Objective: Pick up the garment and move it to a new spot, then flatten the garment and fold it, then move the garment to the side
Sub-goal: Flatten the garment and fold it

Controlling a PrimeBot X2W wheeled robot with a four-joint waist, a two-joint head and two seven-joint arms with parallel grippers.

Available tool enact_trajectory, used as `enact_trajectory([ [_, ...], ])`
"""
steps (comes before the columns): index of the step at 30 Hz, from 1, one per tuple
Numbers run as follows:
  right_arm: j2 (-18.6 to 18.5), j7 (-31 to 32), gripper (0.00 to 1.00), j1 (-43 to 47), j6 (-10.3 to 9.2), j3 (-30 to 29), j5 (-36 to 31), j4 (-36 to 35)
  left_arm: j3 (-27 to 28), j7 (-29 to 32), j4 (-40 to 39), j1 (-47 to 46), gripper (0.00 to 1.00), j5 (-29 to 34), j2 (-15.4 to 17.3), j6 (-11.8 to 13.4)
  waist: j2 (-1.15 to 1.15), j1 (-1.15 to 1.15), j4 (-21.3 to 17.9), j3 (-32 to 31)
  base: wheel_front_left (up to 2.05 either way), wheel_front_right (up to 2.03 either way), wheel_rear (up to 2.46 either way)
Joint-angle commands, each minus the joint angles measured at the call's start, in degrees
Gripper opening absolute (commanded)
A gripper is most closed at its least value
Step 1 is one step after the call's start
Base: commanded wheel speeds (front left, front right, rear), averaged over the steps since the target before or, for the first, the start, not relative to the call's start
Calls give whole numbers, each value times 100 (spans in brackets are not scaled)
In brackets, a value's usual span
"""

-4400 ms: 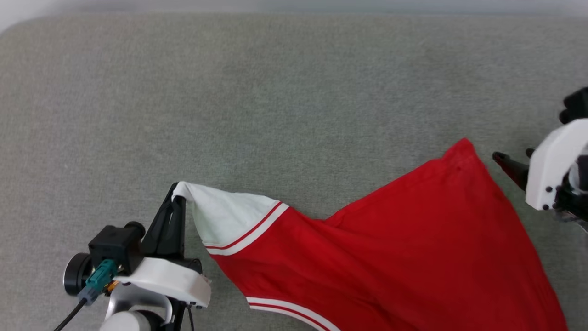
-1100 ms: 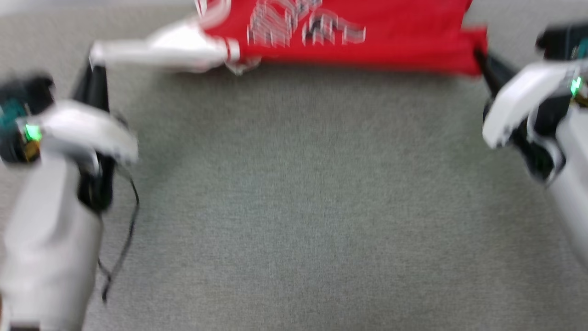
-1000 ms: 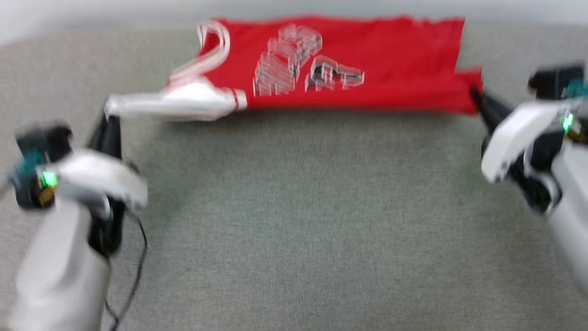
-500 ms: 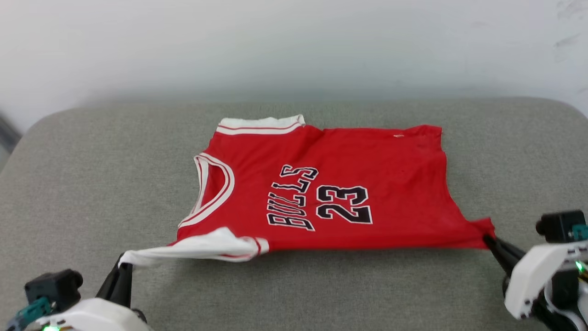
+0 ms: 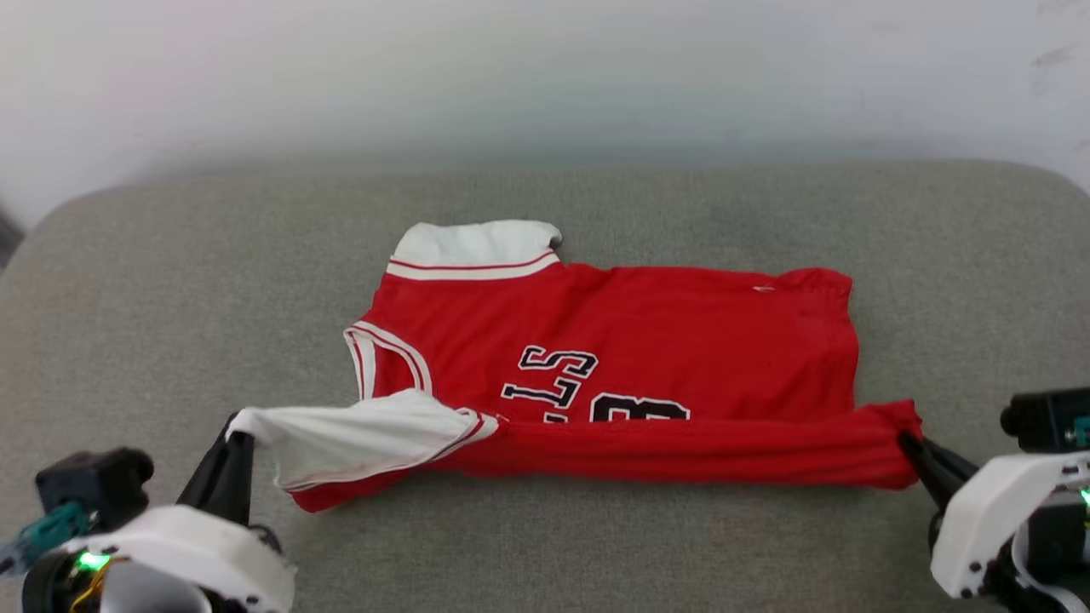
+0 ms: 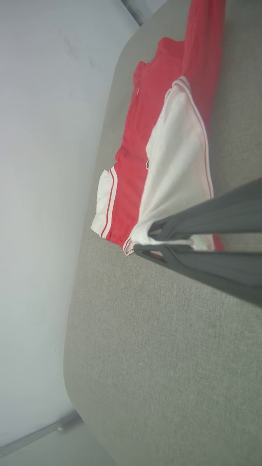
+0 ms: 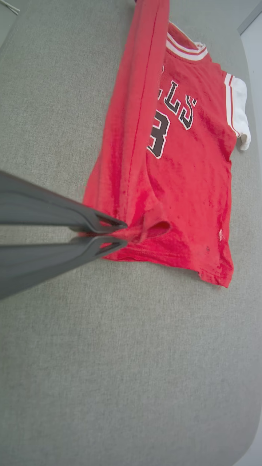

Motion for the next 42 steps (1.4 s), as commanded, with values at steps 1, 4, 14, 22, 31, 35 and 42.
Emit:
enact_trajectory([
  [1, 73, 32, 0, -168, -6, -38, -27, 3, -41, -42, 107, -170, 0, -24, -47, -55, 0, 1, -14, 216, 0, 0, 0],
  [4, 166, 141, 0, -449, -5, -28, -150, 182, -200, -80, 582, -677, 0, -48, -157, -279, 0, 1, -7, 516, 0, 0, 0],
  [14, 228, -164, 0, -1506, -4, 468, -104, 1571, -617, -259, 2404, -1933, 0, -149, -566, -928, 0, 1, -81, 1165, 0, 0, 0],
  [22, 166, -710, 100, -1892, -7, 974, 0, 2768, -769, -298, 3639, -2502, 100, -370, -870, -1322, 0, 1, -76, 1288, 0, 0, 0],
  [31, 15, -2432, 100, -1705, -4, 1189, 84, 2586, -635, -584, 3882, -2319, 100, -441, -744, -1476, 0, 1, -94, 783, 0, 0, 0],
  [35, 87, -3187, 100, -1393, -4, 963, -190, 2166, -611, -362, 3514, -2082, 100, -424, -497, -1367, 0, 1, -129, 478, 0, 0, 0],
  [42, 439, -3510, 100, -796, -4, 336, -740, 1219, -612, 653, 2700, -1721, 100, -608, 78, -1171, 0, 1, -230, 204, 0, 0, 0],
])
